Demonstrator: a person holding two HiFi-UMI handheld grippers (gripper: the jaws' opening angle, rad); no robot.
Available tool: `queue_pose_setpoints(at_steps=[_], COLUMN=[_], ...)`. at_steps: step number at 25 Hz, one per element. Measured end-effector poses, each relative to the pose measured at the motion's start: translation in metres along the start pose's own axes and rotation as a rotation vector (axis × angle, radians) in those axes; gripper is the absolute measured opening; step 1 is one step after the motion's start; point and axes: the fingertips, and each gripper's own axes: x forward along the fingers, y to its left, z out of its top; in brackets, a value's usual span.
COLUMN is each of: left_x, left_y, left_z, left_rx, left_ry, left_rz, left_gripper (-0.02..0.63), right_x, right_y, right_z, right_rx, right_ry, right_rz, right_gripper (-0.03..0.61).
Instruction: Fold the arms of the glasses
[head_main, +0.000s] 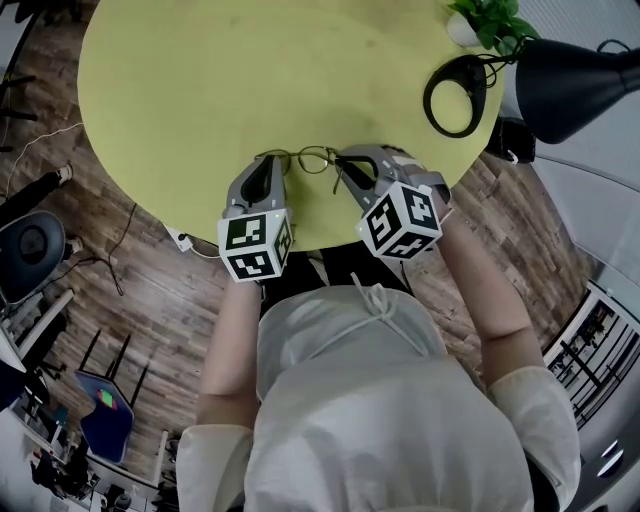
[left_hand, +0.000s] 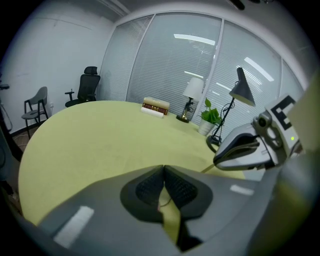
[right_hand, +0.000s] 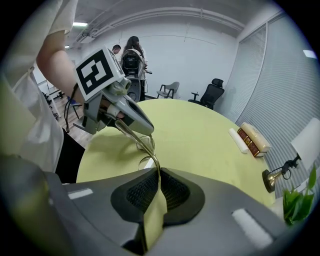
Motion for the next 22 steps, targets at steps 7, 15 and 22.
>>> queue_pose_setpoints(at_steps=[7, 15, 22], left_x=[-0.008, 0.001, 0.004], left_y=[0.001, 0.015, 0.009], left_z=[-0.041, -0.05, -0.055], left_rx=[-0.075, -0.215, -0.166], left_ry=[0.093, 0.15, 0.19], left_rz=[0.004, 0.003, -0.013], left_gripper=[0.006, 0.006, 0.006], right_x=[0.0, 0.001, 0.003], right_y=[0.0, -0.002, 0.006], right_z=[0.001, 0.007, 0.018], right_rx=[-0.014, -0.043, -0.157], right_ry=[0.009, 0.014, 0.036], right_rz=[0.003, 0.011, 0.04], right_gripper=[0.015, 0.016, 0.016])
